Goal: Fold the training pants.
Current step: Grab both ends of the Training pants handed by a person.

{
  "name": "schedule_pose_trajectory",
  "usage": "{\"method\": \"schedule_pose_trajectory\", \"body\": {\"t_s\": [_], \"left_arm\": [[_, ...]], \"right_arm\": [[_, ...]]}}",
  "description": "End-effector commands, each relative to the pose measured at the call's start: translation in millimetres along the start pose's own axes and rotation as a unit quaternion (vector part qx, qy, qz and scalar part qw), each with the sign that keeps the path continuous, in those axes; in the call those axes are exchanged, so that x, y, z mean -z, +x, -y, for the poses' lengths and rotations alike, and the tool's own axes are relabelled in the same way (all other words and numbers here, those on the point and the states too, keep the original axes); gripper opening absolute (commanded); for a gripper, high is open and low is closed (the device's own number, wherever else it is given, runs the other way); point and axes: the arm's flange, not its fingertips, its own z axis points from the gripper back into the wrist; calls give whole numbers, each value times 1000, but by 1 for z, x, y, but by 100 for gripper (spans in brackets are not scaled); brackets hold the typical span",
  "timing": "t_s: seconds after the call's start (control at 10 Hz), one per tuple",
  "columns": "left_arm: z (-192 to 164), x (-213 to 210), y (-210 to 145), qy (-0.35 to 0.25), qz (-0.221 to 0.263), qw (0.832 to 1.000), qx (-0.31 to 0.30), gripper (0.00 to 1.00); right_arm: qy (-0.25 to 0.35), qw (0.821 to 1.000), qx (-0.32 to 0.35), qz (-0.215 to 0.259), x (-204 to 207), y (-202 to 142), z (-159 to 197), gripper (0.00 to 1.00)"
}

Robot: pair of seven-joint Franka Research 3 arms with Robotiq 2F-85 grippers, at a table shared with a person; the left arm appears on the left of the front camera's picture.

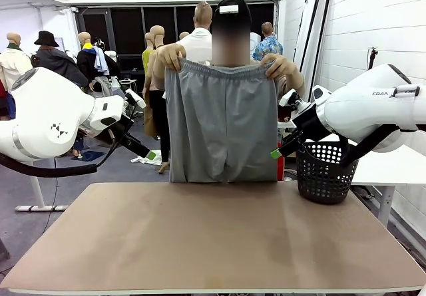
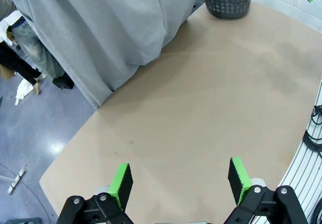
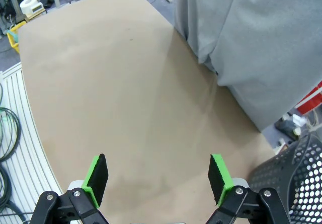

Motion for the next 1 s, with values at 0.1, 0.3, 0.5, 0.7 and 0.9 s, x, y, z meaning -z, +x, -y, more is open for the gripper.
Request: {"method": "schedule_pose_trajectory", "body": {"t_s": [0.1,0.3,0.5,0.7,0.9], "left_arm": [[0,-1,-1,-6,1,1000,-2,100],[0,-1,-1,-6,1,1000,-2,100],[0,-1,-1,-6,1,1000,-2,100],[0,-1,-1,-6,1,1000,-2,100],[0,-1,-1,-6,1,1000,-2,100]], "right_arm": [[5,1000,0,-1,1,-1,-1,100],[5,1000,0,-1,1,-1,-1,100],[5,1000,0,-1,1,-1,-1,100],[5,1000,0,-1,1,-1,-1,100],[5,1000,0,-1,1,-1,-1,100]]}}
